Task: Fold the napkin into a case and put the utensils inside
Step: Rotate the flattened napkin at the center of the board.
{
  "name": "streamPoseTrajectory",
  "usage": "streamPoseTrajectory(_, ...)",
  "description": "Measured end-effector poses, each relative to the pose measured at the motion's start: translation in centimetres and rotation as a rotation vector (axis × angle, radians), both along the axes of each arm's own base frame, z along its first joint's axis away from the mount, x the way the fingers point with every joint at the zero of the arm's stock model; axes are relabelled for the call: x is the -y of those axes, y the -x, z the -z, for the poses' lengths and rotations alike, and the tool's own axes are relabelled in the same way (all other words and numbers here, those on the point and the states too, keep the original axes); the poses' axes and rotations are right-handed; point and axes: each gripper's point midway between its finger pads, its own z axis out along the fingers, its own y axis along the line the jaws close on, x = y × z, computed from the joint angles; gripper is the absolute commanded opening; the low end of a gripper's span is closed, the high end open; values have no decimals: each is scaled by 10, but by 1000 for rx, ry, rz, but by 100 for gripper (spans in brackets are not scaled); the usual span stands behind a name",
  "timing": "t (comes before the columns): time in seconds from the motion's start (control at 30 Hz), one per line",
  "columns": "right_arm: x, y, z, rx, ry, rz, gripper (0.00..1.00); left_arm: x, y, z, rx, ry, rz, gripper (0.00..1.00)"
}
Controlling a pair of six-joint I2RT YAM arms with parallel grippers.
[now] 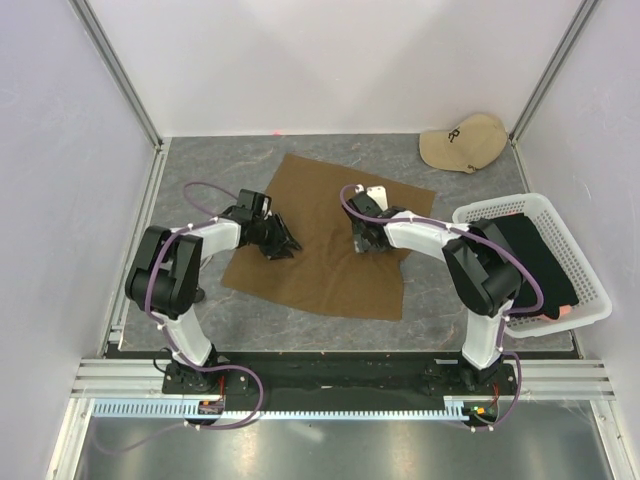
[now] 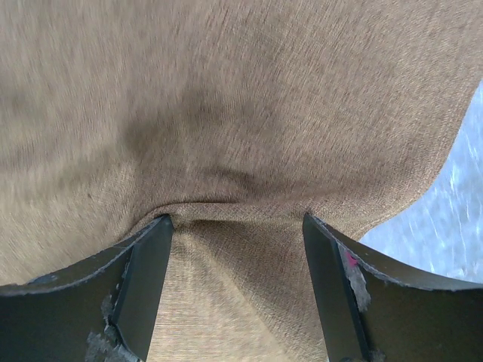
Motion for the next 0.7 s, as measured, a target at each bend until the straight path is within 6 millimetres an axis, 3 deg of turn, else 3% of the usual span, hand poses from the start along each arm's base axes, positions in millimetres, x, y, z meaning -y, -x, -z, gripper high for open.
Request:
streamPoseTrajectory(0.2, -14, -30, -2, 51, 22, -20, 81, -4, 28, -1, -32, 30, -13, 45)
streamPoseTrajectory(0.37, -7, -37, -4, 63, 56, -27, 82, -16, 47, -3, -46, -9, -16, 46)
streamPoseTrajectory(0.6, 48, -18, -20, -9, 120, 22, 91, -19, 44, -20, -5, -41, 17, 46)
streamPoseTrajectory(0.7, 43, -15, -43, 15, 54, 8, 90, -16, 29, -36, 44, -36, 19, 46)
